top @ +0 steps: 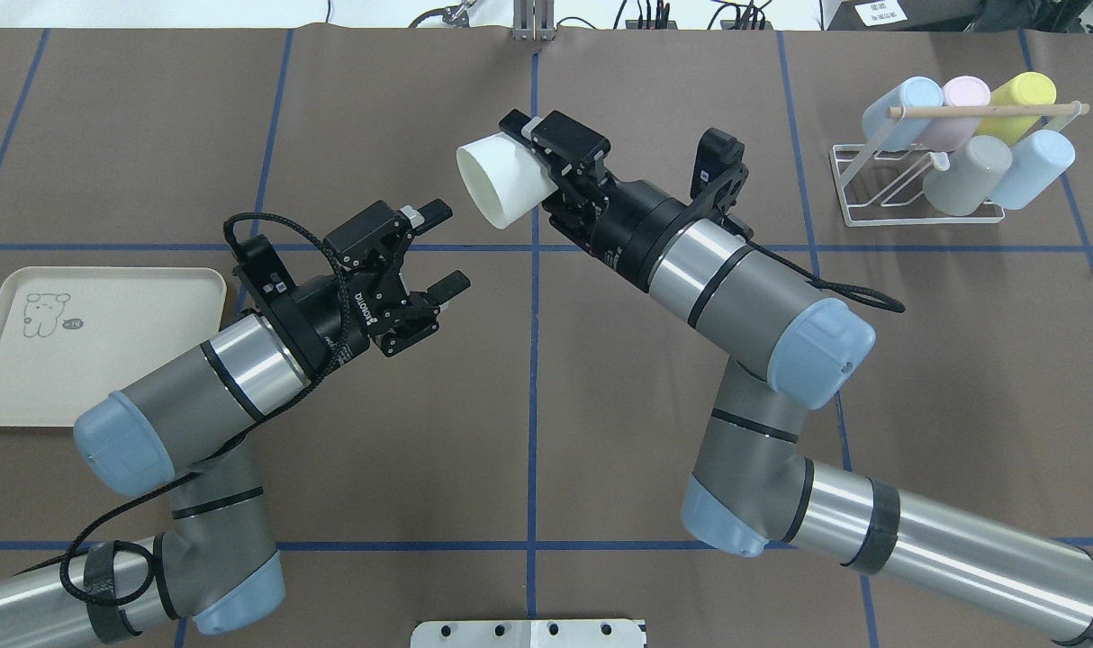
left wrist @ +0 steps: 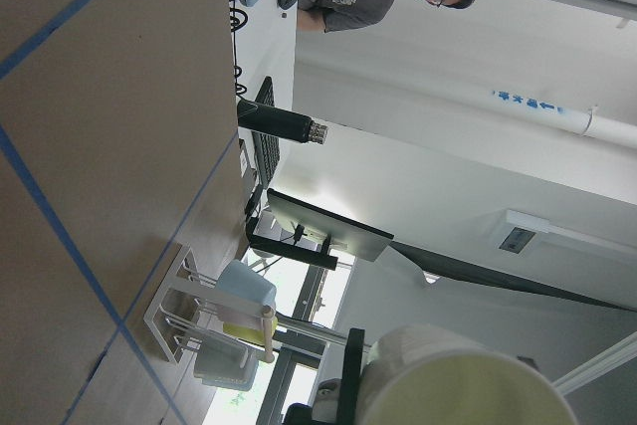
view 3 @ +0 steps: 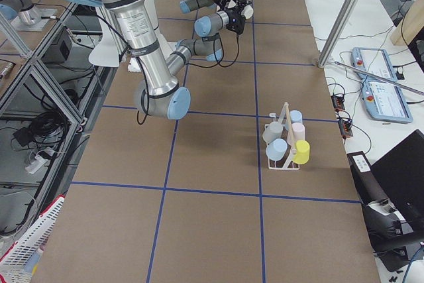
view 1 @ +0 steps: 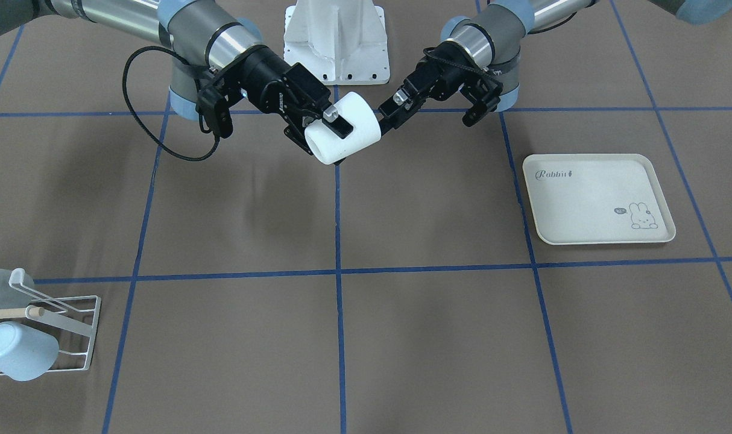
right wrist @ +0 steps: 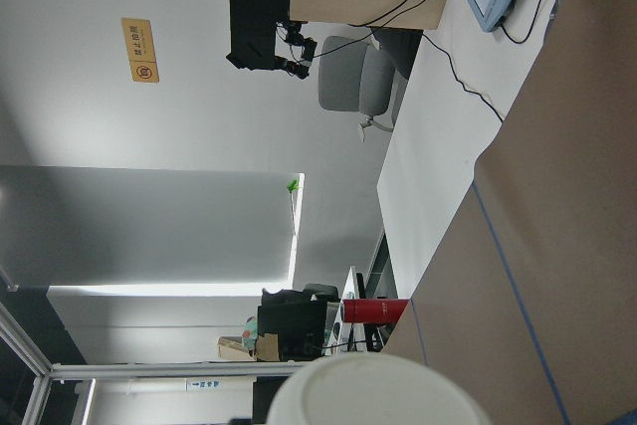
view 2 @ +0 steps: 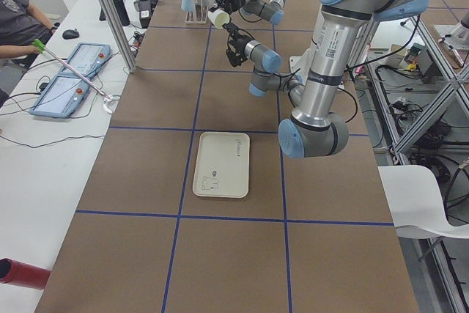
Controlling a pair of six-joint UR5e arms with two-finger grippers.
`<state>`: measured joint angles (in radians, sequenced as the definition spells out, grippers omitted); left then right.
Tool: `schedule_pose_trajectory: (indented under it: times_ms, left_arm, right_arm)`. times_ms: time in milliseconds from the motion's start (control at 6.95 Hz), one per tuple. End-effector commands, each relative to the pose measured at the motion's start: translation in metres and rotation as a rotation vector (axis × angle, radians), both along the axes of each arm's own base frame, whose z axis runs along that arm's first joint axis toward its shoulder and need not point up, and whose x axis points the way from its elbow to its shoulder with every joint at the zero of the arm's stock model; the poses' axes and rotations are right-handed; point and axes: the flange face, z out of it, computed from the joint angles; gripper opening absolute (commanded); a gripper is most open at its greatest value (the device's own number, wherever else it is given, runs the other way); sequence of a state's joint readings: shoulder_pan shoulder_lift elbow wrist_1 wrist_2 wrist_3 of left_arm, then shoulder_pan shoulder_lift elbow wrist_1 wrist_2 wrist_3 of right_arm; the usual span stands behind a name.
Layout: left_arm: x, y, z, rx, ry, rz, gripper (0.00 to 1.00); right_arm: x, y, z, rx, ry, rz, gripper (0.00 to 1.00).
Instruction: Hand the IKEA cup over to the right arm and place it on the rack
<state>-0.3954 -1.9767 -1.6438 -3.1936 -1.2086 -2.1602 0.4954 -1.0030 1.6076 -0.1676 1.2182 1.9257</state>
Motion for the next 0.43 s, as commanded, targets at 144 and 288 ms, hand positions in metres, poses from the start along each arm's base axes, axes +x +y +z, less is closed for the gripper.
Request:
schedule_pose_trajectory:
  times_ms: [144, 288]
  left_arm:
    - [-0.01, -0.014, 0.009, 0.024, -0.071, -0.058, 1.0]
    - [-0.008, -0.015, 0.014, 0.079, -0.144, -0.103, 1.0]
  right_arm:
    - [0.049, -0.067, 0.018, -0.02, 0.145, 0.157, 0.0]
    - [0.052, -0.08, 0.021, -0.006, 0.275, 0.206, 0.0]
